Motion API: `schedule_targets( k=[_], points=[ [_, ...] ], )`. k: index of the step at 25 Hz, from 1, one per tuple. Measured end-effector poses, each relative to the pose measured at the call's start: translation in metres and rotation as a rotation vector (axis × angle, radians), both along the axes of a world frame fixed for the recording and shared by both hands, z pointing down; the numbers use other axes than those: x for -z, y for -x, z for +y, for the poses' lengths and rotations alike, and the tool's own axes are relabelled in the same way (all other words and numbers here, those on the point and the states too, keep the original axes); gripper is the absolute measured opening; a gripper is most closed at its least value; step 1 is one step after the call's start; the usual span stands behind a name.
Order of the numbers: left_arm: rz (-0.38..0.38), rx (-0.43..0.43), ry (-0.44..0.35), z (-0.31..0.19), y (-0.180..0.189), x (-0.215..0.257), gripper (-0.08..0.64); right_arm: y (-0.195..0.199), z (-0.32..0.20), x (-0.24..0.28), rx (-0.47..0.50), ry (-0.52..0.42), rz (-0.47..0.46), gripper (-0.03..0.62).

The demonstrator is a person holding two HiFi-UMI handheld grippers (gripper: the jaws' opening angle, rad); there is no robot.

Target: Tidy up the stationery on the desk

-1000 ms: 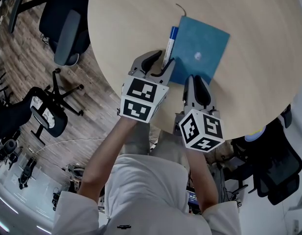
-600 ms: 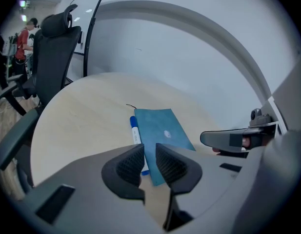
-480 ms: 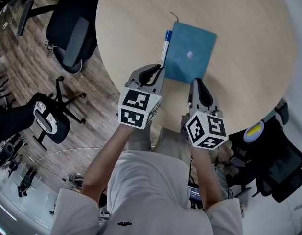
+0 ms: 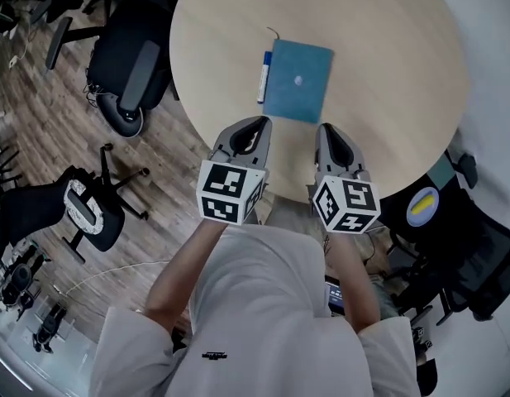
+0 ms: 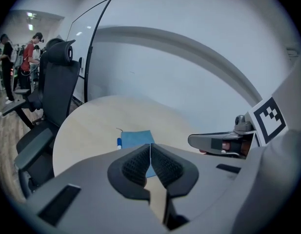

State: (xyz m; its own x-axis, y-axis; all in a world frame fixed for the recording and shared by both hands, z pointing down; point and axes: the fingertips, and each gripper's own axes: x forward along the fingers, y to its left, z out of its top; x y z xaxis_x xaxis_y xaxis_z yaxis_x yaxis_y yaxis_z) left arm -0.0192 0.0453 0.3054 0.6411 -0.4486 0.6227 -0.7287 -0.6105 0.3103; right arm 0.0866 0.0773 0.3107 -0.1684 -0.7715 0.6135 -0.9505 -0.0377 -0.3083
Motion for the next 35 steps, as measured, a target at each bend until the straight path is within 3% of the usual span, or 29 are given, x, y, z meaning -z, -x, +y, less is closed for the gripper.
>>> schedule_targets(
  k=[8, 14, 23, 35],
  points=[
    [0.055, -0.06, -0.058, 0.034, -0.011, 0.073, 0.025, -0.004, 0.028, 0.075, 0.05, -0.096, 0.019, 0.04],
    [0.076, -0.098, -0.092, 0.056, -0.027, 0.106, 0.025, -0.007, 0.057, 0.102, 0.037, -0.123, 0.014, 0.034],
    [0.09, -0.123, -0.112, 0.079, -0.038, 0.115, 0.025, -0.014, 0.075, 0.104, 0.037, -0.087, -0.101, 0.034],
    [0.079, -0.163, -0.135, 0.092, -0.043, 0.115, 0.025, 0.012, 0.093, 0.102, 0.113, -0.102, -0.083, 0.034]
  ],
)
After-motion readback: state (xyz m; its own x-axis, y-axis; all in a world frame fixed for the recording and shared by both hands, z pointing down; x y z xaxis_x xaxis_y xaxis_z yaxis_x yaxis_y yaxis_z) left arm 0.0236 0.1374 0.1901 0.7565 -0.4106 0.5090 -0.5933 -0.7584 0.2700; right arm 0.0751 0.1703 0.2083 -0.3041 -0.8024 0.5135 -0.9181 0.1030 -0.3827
